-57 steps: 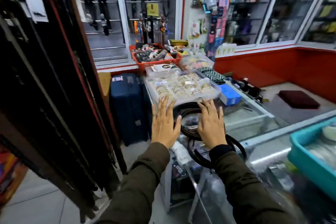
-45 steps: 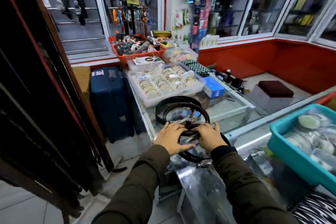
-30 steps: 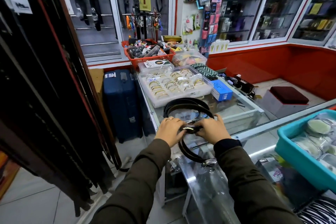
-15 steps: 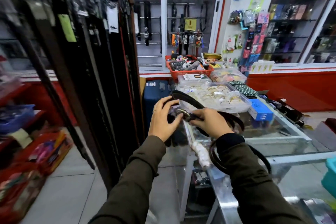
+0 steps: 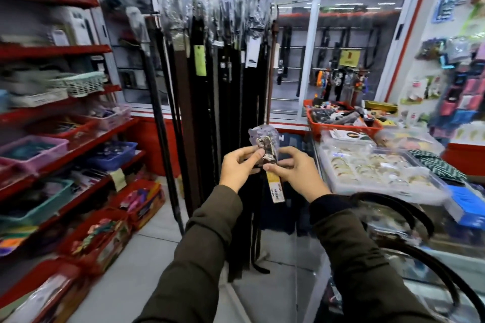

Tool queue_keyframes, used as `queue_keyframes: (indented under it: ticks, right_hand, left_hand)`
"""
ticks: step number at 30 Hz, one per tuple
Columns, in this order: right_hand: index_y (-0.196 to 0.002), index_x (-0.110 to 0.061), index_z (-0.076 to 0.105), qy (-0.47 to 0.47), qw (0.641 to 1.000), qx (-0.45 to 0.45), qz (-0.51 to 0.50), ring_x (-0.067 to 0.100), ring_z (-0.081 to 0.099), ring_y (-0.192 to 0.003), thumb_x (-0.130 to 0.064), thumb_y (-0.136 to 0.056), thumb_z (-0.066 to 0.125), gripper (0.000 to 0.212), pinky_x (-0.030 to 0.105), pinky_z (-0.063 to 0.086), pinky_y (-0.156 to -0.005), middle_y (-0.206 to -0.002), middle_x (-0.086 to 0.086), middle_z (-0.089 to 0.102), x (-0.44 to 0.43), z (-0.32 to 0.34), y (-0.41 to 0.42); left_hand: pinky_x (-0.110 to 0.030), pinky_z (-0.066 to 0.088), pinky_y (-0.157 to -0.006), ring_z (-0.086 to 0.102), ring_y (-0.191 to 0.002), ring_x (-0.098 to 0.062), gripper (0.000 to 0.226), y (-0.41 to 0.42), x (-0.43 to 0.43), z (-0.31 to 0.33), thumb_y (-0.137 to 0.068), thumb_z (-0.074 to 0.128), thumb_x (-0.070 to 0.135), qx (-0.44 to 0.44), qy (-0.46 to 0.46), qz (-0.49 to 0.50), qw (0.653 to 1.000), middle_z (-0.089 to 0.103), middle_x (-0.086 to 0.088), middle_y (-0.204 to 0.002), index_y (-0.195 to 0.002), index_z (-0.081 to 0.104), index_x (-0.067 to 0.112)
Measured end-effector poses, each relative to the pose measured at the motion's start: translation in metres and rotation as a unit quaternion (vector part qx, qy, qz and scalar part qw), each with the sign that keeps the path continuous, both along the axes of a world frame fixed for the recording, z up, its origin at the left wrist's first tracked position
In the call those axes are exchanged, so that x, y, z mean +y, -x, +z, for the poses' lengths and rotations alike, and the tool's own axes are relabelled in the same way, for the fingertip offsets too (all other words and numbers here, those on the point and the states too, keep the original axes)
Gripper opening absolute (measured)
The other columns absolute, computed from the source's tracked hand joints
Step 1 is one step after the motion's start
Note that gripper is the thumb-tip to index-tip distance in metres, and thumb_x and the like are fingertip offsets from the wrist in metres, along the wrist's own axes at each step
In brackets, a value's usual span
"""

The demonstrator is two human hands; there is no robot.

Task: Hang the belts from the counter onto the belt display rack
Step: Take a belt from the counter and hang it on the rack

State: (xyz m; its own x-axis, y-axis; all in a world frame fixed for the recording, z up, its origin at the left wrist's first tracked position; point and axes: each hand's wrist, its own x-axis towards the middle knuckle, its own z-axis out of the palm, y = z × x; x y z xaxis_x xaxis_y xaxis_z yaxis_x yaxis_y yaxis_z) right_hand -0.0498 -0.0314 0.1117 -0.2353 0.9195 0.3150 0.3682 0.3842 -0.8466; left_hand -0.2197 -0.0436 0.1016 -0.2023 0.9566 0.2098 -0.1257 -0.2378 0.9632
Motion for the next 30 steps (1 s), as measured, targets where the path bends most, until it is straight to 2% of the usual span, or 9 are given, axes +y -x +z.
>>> queue_keyframes:
  ticks: [3,6,11,15,19,22,25,27,30]
  right_hand:
    - [-0.098,-0.033,0.061,-0.045,0.999,0.025,-0.007,-0.001,0.071,-0.087,-0.045,-0.075,0.085,0.035,0.012,0.055,-0.074,-0.098,-0.006,0.073,-0.002,0.002,0.022]
    - [-0.097,-0.025,0.075,-0.084,0.996,0.038,-0.002,0.008,0.066,-0.102,-0.039,-0.080,0.083,0.023,0.021,0.052,-0.089,-0.111,-0.004,0.067,0.000,0.012,0.043]
    - [-0.095,-0.017,0.083,-0.056,0.985,0.147,0.071,0.012,0.077,-0.078,-0.025,-0.084,0.081,0.013,0.025,0.062,-0.072,-0.085,0.003,0.082,0.011,0.046,0.069]
    - [-0.096,-0.016,0.080,-0.057,0.975,0.196,0.086,0.009,0.078,-0.080,-0.018,-0.089,0.077,0.008,0.023,0.062,-0.069,-0.087,0.004,0.081,0.027,0.075,0.107]
    - [-0.107,-0.006,0.079,-0.053,0.959,0.261,0.100,0.018,0.077,-0.090,-0.021,-0.092,0.074,0.021,0.028,0.063,-0.077,-0.098,0.013,0.081,0.036,0.098,0.147]
    - [-0.100,-0.011,0.081,-0.075,0.945,0.294,0.123,0.027,0.079,-0.088,-0.021,-0.089,0.077,0.016,0.035,0.064,-0.080,-0.093,0.012,0.082,0.041,0.126,0.171]
    - [-0.091,-0.019,0.082,-0.108,0.936,0.303,0.144,0.027,0.079,-0.084,-0.021,-0.088,0.079,0.005,0.034,0.064,-0.074,-0.089,0.012,0.081,0.042,0.159,0.188]
    - [-0.093,-0.015,0.082,-0.126,0.934,0.302,0.144,0.025,0.079,-0.084,-0.021,-0.087,0.079,0.008,0.031,0.063,-0.069,-0.089,0.012,0.081,0.043,0.181,0.198]
    - [-0.097,-0.006,0.080,-0.132,0.926,0.312,0.165,0.028,0.080,-0.084,-0.017,-0.089,0.077,0.013,0.032,0.065,-0.069,-0.092,0.018,0.080,0.041,0.208,0.214]
  left_hand:
    - [-0.019,0.060,-0.069,0.073,-0.084,-0.005,0.029,0.020,-0.004,0.017,-0.094,0.071,0.014,-0.011,-0.029,0.022,0.999,0.074,0.000,-0.097,-0.120,0.069,0.002]
    - [-0.019,0.060,-0.072,0.073,-0.093,-0.011,0.022,0.041,-0.003,0.036,-0.094,0.071,0.016,-0.018,-0.056,0.035,0.998,0.075,-0.001,-0.100,-0.114,0.072,0.009]
    - [-0.027,0.062,-0.075,0.074,-0.100,-0.020,0.022,0.067,-0.001,0.073,-0.091,0.075,0.018,-0.039,-0.101,0.068,0.992,0.076,-0.007,-0.101,-0.111,0.074,0.010]
    - [-0.025,0.061,-0.077,0.076,-0.102,-0.020,0.021,0.090,-0.001,0.103,-0.085,0.081,0.019,-0.060,-0.133,0.092,0.985,0.080,-0.007,-0.100,-0.104,0.078,0.012]
    - [-0.026,0.063,-0.082,0.076,-0.098,-0.018,0.030,0.113,-0.003,0.129,-0.088,0.077,0.011,-0.067,-0.143,0.077,0.984,0.079,-0.010,-0.106,-0.117,0.073,0.006]
    - [-0.026,0.063,-0.083,0.076,-0.095,-0.019,0.033,0.127,-0.005,0.145,-0.090,0.073,0.007,-0.075,-0.148,0.089,0.982,0.077,-0.015,-0.112,-0.123,0.069,0.003]
    - [-0.028,0.063,-0.085,0.075,-0.102,-0.026,0.030,0.140,-0.007,0.170,-0.090,0.074,0.007,-0.110,-0.173,0.103,0.973,0.076,-0.018,-0.113,-0.119,0.071,0.006]
    - [-0.031,0.062,-0.088,0.073,-0.105,-0.030,0.030,0.148,-0.007,0.190,-0.089,0.074,0.007,-0.106,-0.198,0.115,0.968,0.076,-0.020,-0.114,-0.119,0.071,0.006]
    - [-0.025,0.063,-0.077,0.075,-0.097,-0.025,0.030,0.161,-0.008,0.216,-0.091,0.073,0.011,-0.096,-0.241,0.127,0.957,0.075,-0.020,-0.114,-0.120,0.071,0.002]
